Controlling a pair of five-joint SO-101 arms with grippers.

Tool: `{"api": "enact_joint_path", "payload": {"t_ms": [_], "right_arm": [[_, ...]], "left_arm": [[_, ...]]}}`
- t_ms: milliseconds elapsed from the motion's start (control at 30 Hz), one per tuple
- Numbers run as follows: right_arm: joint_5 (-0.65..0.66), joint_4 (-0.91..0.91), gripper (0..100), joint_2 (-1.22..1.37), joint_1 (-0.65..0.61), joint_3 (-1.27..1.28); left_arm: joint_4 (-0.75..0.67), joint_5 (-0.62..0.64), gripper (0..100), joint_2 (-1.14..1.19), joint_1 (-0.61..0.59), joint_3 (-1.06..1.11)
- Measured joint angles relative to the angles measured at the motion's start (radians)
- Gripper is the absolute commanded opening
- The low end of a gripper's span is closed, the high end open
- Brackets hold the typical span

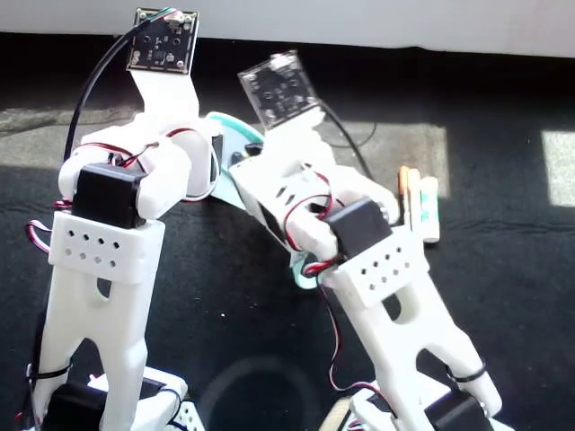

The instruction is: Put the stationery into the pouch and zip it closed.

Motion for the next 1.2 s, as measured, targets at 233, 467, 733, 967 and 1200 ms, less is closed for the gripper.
{"api": "enact_joint_path", "payload": {"t_ms": [233, 467, 733, 967, 1200], "right_arm": [[-0.002, 0.043, 14.8, -0.002, -0.011, -0.002], [0.005, 0.064, 0.7, -0.002, -0.003, -0.02], [0.009, 0.066, 0.5, -0.028, 0.132, -0.023], [0.008, 0.052, 0.5, -0.184, 0.157, -0.021], [-0.08, -0.071, 0.5, -0.226, 0.127, -0.021]], "left_arm": [[0.0, 0.0, 1, 0.0, 0.002, 0.0], [0.0, 0.0, 1, 0.0, 0.002, 0.0], [0.0, 0.0, 1, 0.0, 0.002, 0.0], [0.0, 0.0, 1, 0.0, 0.002, 0.0], [0.0, 0.0, 1, 0.0, 0.002, 0.0]]}}
